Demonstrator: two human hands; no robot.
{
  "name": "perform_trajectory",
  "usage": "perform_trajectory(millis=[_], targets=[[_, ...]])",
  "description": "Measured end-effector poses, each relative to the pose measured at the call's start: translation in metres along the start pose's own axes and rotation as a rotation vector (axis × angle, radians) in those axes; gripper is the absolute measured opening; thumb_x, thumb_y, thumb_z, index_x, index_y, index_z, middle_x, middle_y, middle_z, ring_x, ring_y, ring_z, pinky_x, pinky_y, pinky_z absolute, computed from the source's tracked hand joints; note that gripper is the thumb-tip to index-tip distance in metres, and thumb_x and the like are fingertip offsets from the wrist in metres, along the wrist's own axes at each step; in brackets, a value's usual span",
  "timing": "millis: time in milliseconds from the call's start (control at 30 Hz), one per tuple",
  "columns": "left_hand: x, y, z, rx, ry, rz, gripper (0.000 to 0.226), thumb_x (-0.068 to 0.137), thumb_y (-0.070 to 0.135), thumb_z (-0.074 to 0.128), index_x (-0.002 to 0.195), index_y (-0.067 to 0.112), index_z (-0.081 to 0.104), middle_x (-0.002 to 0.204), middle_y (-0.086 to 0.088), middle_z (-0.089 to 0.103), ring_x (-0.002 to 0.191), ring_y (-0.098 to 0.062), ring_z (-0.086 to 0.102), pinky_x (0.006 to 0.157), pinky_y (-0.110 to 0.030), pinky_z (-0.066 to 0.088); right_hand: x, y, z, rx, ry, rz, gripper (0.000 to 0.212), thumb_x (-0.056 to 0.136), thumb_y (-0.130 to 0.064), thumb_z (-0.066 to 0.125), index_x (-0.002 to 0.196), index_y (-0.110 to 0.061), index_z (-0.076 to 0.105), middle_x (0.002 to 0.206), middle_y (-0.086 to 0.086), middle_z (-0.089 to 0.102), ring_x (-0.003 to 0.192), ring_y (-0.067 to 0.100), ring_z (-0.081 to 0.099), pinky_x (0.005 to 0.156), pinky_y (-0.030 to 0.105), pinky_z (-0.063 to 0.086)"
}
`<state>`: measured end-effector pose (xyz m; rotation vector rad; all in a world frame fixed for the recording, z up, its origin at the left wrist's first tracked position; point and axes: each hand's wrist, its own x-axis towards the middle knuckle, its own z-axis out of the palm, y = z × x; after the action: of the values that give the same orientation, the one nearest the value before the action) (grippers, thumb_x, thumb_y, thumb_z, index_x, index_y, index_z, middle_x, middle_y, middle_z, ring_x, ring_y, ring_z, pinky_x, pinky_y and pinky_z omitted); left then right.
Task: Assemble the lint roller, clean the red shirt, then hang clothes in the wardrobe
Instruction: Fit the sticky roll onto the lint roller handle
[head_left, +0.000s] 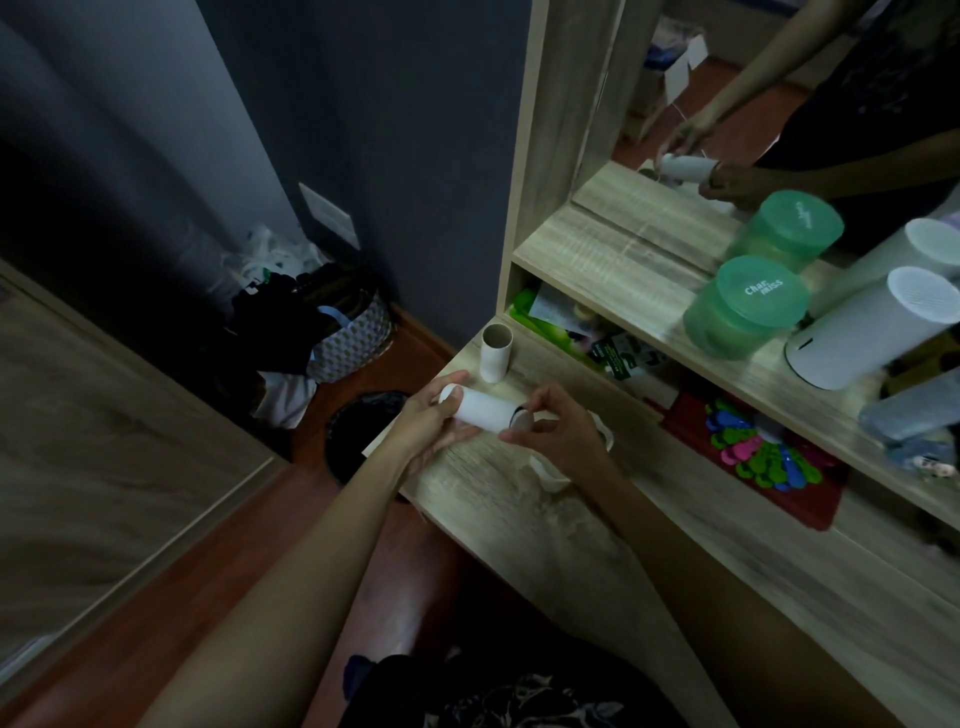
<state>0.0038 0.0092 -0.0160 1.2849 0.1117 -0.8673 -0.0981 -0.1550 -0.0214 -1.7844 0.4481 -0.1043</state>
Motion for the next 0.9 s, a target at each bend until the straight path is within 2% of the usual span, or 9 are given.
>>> perform_trajectory(millis=[100, 200, 300, 400, 500, 600, 700, 767, 900], targets=[[0.002, -0.001, 0.0, -0.019, 0.03, 0.014, 0.033, 0.098, 0.011, 0.051, 0.131, 0.009, 0.055, 0.127, -0.016, 0.054, 0.096, -0.023, 0.066, 0.068, -0.028, 0.061, -0.001, -0.002, 0.001, 0.005, 0.075, 0.008, 0.039, 0.07, -0.013, 0.081, 0.087, -0.024, 0.048, 0.097, -0.006, 0.059, 0.088, 0.008, 0.062, 0.067, 0.014, 0.054], [0.004, -0.005, 0.001, 0.031, 0.071, 0.058, 0.03, 0.098, 0.012, 0.052, 0.128, 0.012, 0.056, 0.121, -0.02, 0.057, 0.072, -0.021, 0.065, 0.059, -0.022, 0.059, -0.003, 0.0, 0.002, -0.091, 0.139, -0.02, 0.035, 0.073, -0.016, 0.08, 0.094, -0.019, 0.052, 0.099, -0.002, 0.062, 0.084, 0.009, 0.063, 0.063, 0.007, 0.049], [0.006, -0.007, 0.002, 0.024, 0.109, 0.075, 0.026, 0.098, 0.012, 0.053, 0.122, 0.015, 0.059, 0.123, -0.023, 0.055, 0.076, -0.021, 0.066, 0.055, -0.021, 0.057, -0.002, 0.005, 0.002, -0.129, 0.151, -0.048, 0.031, 0.075, -0.015, 0.078, 0.095, -0.017, 0.056, 0.1, 0.0, 0.065, 0.08, 0.009, 0.065, 0.061, 0.007, 0.05], [0.006, -0.009, -0.002, 0.024, 0.14, 0.096, 0.025, 0.098, 0.013, 0.052, 0.122, 0.016, 0.058, 0.124, -0.023, 0.055, 0.065, -0.014, 0.065, 0.053, -0.02, 0.055, -0.002, 0.007, 0.001, -0.188, 0.151, -0.074, 0.032, 0.075, -0.016, 0.078, 0.101, -0.013, 0.059, 0.103, 0.001, 0.066, 0.08, 0.007, 0.063, 0.062, 0.006, 0.048], [0.009, -0.012, -0.01, 0.024, 0.215, 0.113, 0.03, 0.098, 0.012, 0.052, 0.128, 0.014, 0.056, 0.122, -0.014, 0.055, 0.078, -0.016, 0.064, 0.068, -0.029, 0.061, 0.002, 0.012, -0.002, -0.232, 0.17, -0.004, 0.047, 0.075, -0.023, 0.078, 0.117, -0.013, 0.057, 0.107, -0.004, 0.063, 0.089, 0.009, 0.062, 0.07, 0.012, 0.051], [0.01, -0.015, -0.016, 0.022, 0.273, 0.117, 0.034, 0.099, 0.011, 0.05, 0.132, 0.009, 0.053, 0.107, -0.006, 0.058, 0.078, -0.02, 0.06, 0.073, -0.034, 0.058, 0.012, 0.02, -0.004, -0.404, 0.136, 0.057, 0.047, 0.076, -0.03, 0.077, 0.118, -0.017, 0.061, 0.107, -0.001, 0.067, 0.094, 0.014, 0.063, 0.083, 0.031, 0.052], [0.01, -0.017, -0.02, 0.018, 0.292, 0.122, 0.032, 0.098, 0.01, 0.05, 0.13, 0.01, 0.055, 0.115, -0.009, 0.055, 0.09, -0.022, 0.062, 0.073, -0.034, 0.06, 0.023, 0.031, -0.001, -0.516, 0.065, 0.028, 0.039, 0.077, -0.029, 0.074, 0.112, -0.015, 0.064, 0.107, 0.003, 0.068, 0.098, 0.018, 0.062, 0.085, 0.029, 0.047], [0.009, -0.017, -0.022, 0.005, 0.293, 0.121, 0.029, 0.098, 0.01, 0.051, 0.126, 0.011, 0.056, 0.121, -0.011, 0.052, 0.097, -0.022, 0.062, 0.075, -0.035, 0.06, 0.032, 0.042, 0.005, -0.696, 0.014, -0.019, 0.037, 0.077, -0.041, 0.062, 0.105, -0.017, 0.066, 0.104, 0.003, 0.066, 0.098, 0.02, 0.061, 0.085, 0.031, 0.045], [0.007, -0.018, -0.023, -0.038, 0.285, 0.123, 0.026, 0.098, 0.01, 0.051, 0.123, 0.013, 0.056, 0.123, -0.01, 0.052, 0.104, -0.022, 0.06, 0.075, -0.034, 0.06, 0.049, 0.071, 0.01, -0.884, -0.025, -0.06, 0.057, 0.073, -0.062, 0.033, 0.098, -0.02, 0.062, 0.099, 0.004, 0.064, 0.093, 0.022, 0.06, 0.088, 0.035, 0.046]])
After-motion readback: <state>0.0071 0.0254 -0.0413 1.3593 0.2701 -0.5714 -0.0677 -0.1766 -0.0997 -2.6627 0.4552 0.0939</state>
